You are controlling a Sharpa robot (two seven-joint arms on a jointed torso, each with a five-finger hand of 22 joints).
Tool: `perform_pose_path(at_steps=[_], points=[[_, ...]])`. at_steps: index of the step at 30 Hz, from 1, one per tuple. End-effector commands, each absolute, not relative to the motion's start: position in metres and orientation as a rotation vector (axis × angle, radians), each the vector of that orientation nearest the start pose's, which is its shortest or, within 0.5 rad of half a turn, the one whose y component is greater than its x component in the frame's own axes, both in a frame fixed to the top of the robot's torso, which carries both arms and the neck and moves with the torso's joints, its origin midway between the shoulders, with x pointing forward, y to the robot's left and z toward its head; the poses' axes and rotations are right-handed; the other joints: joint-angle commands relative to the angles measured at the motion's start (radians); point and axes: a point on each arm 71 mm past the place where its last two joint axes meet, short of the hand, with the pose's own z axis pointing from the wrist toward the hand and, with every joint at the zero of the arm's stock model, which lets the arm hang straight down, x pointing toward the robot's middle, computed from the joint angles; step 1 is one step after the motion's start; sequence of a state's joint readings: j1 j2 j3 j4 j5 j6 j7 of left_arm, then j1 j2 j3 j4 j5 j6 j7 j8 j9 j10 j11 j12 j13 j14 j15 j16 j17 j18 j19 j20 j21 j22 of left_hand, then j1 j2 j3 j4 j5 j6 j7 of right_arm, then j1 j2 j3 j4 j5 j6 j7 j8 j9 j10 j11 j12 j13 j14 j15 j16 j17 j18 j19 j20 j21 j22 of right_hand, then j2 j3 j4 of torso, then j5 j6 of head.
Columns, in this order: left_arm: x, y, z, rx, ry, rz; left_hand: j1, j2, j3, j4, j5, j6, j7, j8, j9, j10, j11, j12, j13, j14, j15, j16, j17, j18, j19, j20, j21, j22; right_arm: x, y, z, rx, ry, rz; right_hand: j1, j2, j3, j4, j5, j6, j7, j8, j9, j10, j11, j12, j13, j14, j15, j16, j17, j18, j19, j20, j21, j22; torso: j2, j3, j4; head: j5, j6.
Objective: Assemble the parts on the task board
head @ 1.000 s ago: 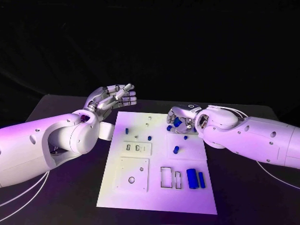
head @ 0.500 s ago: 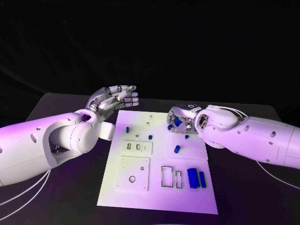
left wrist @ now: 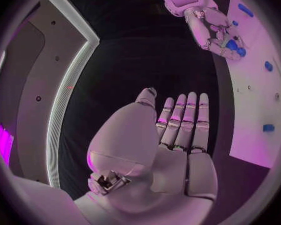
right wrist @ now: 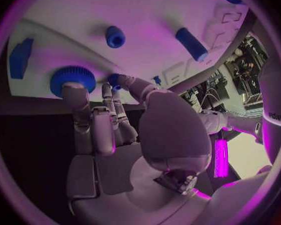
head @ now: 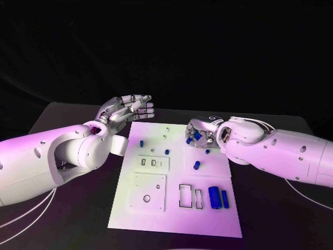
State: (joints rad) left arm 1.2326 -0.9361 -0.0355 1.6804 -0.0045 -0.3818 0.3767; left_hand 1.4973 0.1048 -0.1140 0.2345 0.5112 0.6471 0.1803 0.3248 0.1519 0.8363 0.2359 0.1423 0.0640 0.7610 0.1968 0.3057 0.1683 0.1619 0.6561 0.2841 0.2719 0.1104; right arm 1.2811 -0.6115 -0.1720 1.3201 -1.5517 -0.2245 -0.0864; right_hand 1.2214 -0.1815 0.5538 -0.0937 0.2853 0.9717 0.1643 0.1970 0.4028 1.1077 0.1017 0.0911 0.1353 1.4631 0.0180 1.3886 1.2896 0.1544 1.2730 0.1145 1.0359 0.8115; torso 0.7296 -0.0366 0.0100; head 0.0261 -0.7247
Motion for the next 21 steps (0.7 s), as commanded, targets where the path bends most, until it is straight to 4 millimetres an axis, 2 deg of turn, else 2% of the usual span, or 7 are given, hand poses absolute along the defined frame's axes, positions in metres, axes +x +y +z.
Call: perform_pose_path(at_steps=[1,7,9,12,21], points=[[0.4667,0.2111,-0.1498,-1.095,1.405,-1.565,-0.001,-0.01,0.005,0.0,0.007,-0.01,0.085,0.008,0.002,-0.006,-0.002,0.005,0.0,-0.009,0.002,0.007,0.001,-0.003,0.009,-0.001,-0.006,-0.001,0.5128,-0.1361,-0.2071,-0.438,1.75,0.56,-0.003,0.007,0.008,0.003,-0.01,0.006,-0.001,0.005,0.002,0.006,0.003,0.001,-0.001,0.051,0.002,0.007,0.003,-0.015,-0.002,0.0,0.009,0.006,0.001,0.0005,0.0,0.002,-0.002],[0.4676,0.2128,-0.1501,-1.097,1.403,-1.558,-0.001,-0.012,0.008,-0.001,0.007,-0.01,0.085,0.011,0.002,-0.007,-0.002,0.006,0.001,-0.012,0.002,0.008,0.001,-0.004,0.009,-0.001,-0.006,-0.001,0.5127,-0.1357,-0.2065,-0.432,1.742,0.56,0.003,0.021,0.03,0.007,-0.025,0.016,-0.005,0.013,0.012,0.019,-0.001,0.006,0.0,0.054,-0.001,0.017,0.013,-0.016,-0.001,-0.002,0.024,0.025,0.002,0.0005,-0.0022,0.004,-0.003],[0.4677,0.2129,-0.1501,-1.098,1.404,-1.557,-0.001,-0.012,0.008,-0.001,0.007,-0.01,0.085,0.011,0.002,-0.007,-0.002,0.006,0.001,-0.012,0.002,0.008,0.001,-0.004,0.009,-0.001,-0.006,-0.001,0.5129,-0.136,-0.2055,-0.424,1.729,0.563,0.01,0.033,0.053,0.009,-0.074,0.026,-0.01,0.02,0.021,0.03,-0.005,0.008,0.001,0.053,-0.004,0.019,0.012,-0.017,-0.002,-0.004,0.033,0.037,0.002,0.0005,-0.0018,0.003,-0.003],[0.4678,0.2129,-0.1501,-1.098,1.404,-1.556,0.0,-0.013,0.009,-0.001,0.007,-0.011,0.085,0.012,0.002,-0.008,-0.002,0.006,0.0,-0.012,0.002,0.008,0.001,-0.004,0.009,-0.001,-0.006,-0.002,0.5133,-0.1367,-0.2043,-0.41,1.715,0.564,0.004,0.052,0.082,0.028,-0.118,0.034,-0.015,0.03,0.037,0.041,-0.009,0.006,0.0,0.055,-0.006,0.026,0.017,-0.019,-0.001,-0.007,0.047,0.056,0.002,0.0005,-0.0022,0.004,-0.003],[0.468,0.2129,-0.1501,-1.098,1.405,-1.556,0.0,-0.013,0.01,-0.001,0.007,-0.011,0.085,0.013,0.002,-0.009,-0.002,0.006,0.0,-0.013,0.002,0.009,0.001,-0.004,0.009,-0.001,-0.006,-0.002,0.5137,-0.1357,-0.2012,-0.382,1.677,0.565,0.016,0.06,0.117,0.029,-0.148,0.05,-0.024,0.052,0.065,0.07,-0.018,0.006,0.004,0.057,-0.014,0.037,0.027,-0.021,0.004,-0.012,0.065,0.083,0.004,0.0004,-0.001,0.005,-0.002]])
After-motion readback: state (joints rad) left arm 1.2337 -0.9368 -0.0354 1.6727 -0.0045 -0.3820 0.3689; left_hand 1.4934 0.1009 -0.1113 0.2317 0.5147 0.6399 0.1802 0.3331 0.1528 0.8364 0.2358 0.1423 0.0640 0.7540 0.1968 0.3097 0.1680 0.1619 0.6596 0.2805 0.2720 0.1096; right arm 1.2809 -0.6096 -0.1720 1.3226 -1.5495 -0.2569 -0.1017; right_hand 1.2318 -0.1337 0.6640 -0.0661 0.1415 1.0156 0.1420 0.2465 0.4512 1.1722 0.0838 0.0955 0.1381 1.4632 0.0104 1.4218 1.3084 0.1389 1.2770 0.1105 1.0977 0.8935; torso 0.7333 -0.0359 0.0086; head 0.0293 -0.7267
